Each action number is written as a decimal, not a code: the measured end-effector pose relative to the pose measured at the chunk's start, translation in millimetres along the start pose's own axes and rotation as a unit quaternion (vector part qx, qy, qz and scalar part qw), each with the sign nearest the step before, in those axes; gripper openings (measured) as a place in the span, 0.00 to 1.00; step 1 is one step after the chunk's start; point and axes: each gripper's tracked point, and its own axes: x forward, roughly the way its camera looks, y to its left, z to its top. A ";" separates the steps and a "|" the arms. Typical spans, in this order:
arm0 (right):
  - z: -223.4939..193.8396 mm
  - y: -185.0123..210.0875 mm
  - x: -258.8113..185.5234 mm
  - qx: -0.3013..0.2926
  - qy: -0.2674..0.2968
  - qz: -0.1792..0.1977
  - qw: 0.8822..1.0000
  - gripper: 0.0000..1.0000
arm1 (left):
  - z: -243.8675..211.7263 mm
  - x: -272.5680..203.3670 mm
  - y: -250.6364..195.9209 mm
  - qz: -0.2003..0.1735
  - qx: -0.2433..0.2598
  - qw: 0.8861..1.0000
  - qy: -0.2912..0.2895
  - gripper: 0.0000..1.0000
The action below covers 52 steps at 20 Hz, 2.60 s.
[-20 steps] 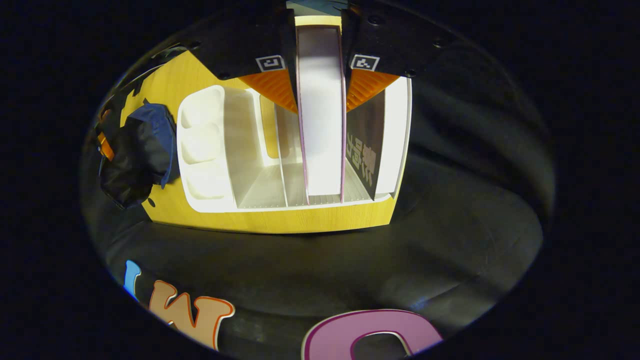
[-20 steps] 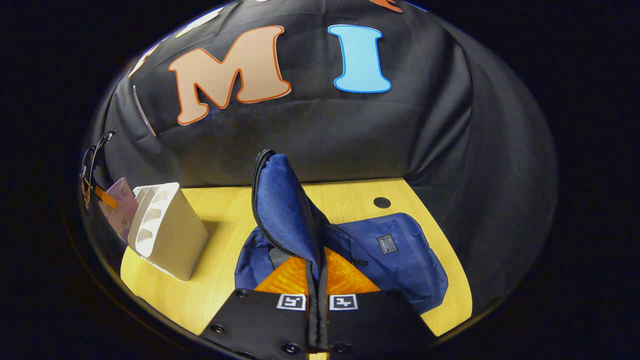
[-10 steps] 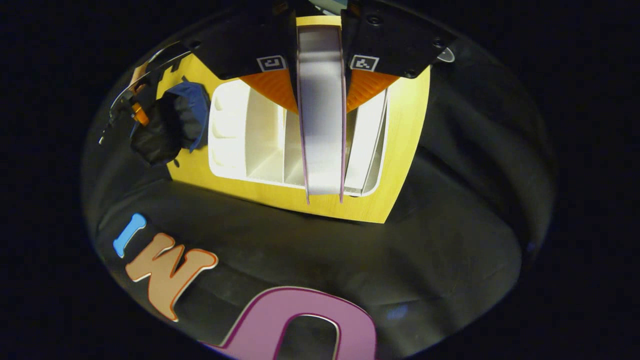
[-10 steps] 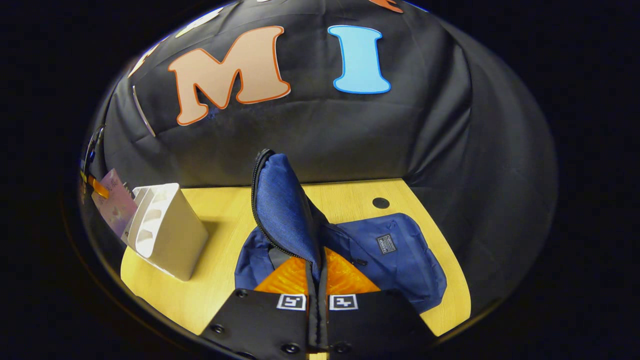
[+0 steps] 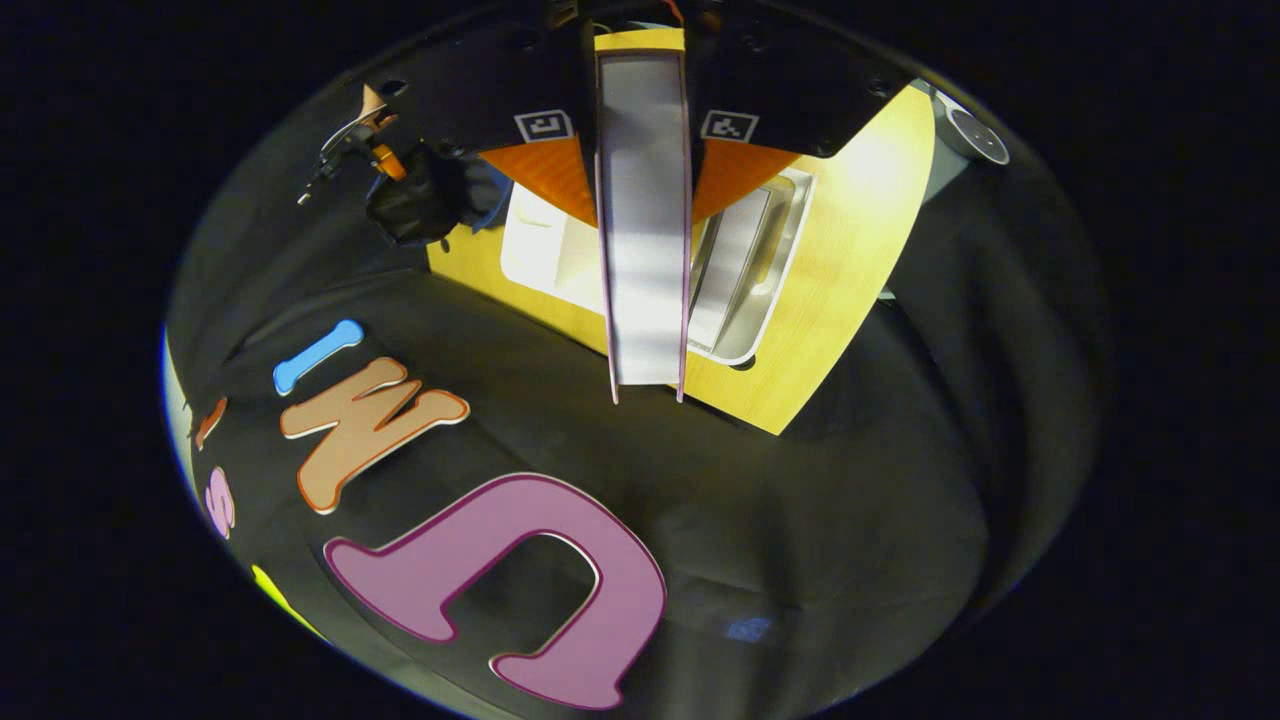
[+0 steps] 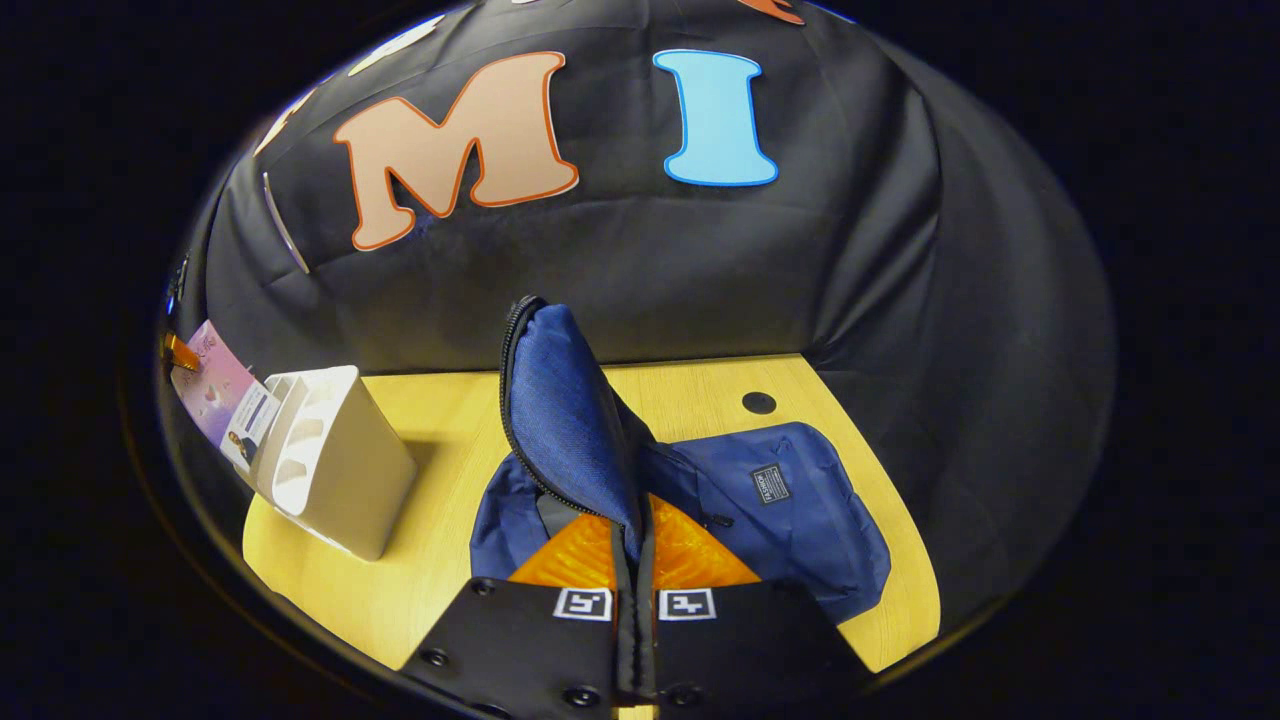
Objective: Open the schoolbag, grab two books from the bookshelf and put them into the schoolbag.
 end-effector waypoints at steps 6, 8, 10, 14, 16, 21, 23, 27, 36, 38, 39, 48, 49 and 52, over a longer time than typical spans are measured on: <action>-1.5 -0.8 0.8 0.000 0.003 -0.002 1.000 0.00 | 3.0 -22.3 -2.5 -0.070 -0.066 0.995 -0.033 0.30; -2.0 -0.6 0.9 0.003 0.003 -0.001 1.000 0.03 | 1.3 -25.9 -7.4 -0.107 -0.098 0.989 -0.043 0.30; -3.2 -0.9 1.7 0.003 0.003 0.002 1.000 0.03 | -3.6 -29.6 -16.8 -0.141 -0.130 0.980 -0.051 0.30; -2.3 -0.3 1.3 0.002 0.002 0.005 1.000 0.04 | -11.4 -29.0 -38.0 -0.186 -0.171 0.966 -0.064 0.30; -1.8 0.1 0.9 0.000 0.002 0.008 1.000 0.04 | -17.9 -26.8 -43.6 -0.198 -0.182 0.961 -0.064 0.30; -2.9 0.7 1.8 -0.001 0.000 0.013 1.000 0.04 | -35.0 -13.6 -68.7 -0.226 -0.186 0.955 -0.056 0.30; -2.7 0.4 2.0 -0.001 -0.002 0.015 1.000 0.04 | -43.8 -6.2 -83.4 -0.235 -0.185 0.953 -0.047 0.30; -0.7 0.8 0.3 -0.003 -0.004 0.020 1.000 0.04 | -61.0 23.8 -117.7 -0.257 -0.201 0.945 -0.025 0.30; 2.7 -0.5 -2.0 0.016 -0.015 0.031 0.999 0.04 | -104.4 91.6 -182.2 -0.268 -0.201 0.942 0.025 0.30; 3.0 -0.6 -3.1 0.019 -0.018 0.034 0.999 0.00 | -117.0 108.9 -199.2 -0.268 -0.197 0.942 0.040 0.30; 3.0 -0.8 -3.6 0.019 -0.019 0.034 0.999 0.04 | -124.3 117.5 -207.1 -0.266 -0.195 0.943 0.048 0.30; 0.9 -0.5 -4.6 0.023 -0.034 0.041 0.998 0.04 | -191.7 201.3 -264.9 -0.246 -0.173 0.948 0.103 0.30; 1.2 -0.6 -6.0 0.025 -0.036 0.042 0.998 0.04 | -197.3 209.3 -273.5 -0.248 -0.171 0.947 0.109 0.32; -1.6 1.1 -8.6 0.018 -0.037 0.045 0.998 0.00 | -215.5 232.8 -298.1 -0.250 -0.163 0.947 0.118 0.32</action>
